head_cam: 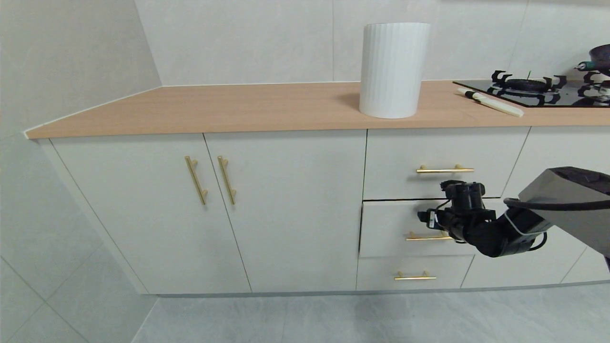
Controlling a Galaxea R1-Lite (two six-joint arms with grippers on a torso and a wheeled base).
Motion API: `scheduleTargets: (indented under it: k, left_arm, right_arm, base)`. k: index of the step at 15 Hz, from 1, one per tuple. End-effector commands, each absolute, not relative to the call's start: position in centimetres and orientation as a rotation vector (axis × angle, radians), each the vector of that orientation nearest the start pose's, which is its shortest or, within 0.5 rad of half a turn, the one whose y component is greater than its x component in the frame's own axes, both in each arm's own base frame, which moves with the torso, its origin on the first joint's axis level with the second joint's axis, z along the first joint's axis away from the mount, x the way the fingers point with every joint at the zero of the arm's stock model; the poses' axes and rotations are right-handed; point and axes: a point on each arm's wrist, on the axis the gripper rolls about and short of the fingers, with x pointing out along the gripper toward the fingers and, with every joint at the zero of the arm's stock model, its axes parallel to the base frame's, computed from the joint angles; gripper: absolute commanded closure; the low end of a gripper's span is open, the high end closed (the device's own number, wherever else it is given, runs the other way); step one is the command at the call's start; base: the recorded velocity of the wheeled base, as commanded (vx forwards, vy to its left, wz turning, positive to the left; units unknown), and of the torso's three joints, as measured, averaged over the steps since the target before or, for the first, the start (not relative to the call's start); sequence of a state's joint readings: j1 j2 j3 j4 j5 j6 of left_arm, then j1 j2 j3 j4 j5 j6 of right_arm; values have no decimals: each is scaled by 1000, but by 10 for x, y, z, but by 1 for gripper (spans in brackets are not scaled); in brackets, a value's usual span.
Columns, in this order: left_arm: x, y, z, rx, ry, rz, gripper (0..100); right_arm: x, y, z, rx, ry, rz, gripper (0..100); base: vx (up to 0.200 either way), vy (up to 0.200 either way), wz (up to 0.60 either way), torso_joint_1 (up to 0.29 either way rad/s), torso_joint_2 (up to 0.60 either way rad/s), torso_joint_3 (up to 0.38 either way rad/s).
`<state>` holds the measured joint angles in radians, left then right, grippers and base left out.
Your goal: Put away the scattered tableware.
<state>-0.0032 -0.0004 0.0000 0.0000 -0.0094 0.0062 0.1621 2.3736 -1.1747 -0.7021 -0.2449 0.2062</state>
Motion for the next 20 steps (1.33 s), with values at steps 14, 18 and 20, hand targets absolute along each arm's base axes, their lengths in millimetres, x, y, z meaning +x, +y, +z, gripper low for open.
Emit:
scheduleTargets:
  k: [14, 18, 20]
  left_arm:
    - [-23, 0, 75, 6, 0, -12, 0]
    - [-23, 0, 75, 6, 0, -12, 0]
    - [-23, 0, 75, 6, 0, -12, 0]
  right_arm:
    - [450, 58, 28, 233, 417, -205, 0]
    - [357, 53, 104, 226, 400, -171, 0]
    - [301, 44, 147, 227, 316, -158, 0]
  base:
    - [0, 0, 0, 0, 0, 0]
    - [0, 0, 0, 0, 0, 0]
    - [0, 0, 0, 0, 0, 0]
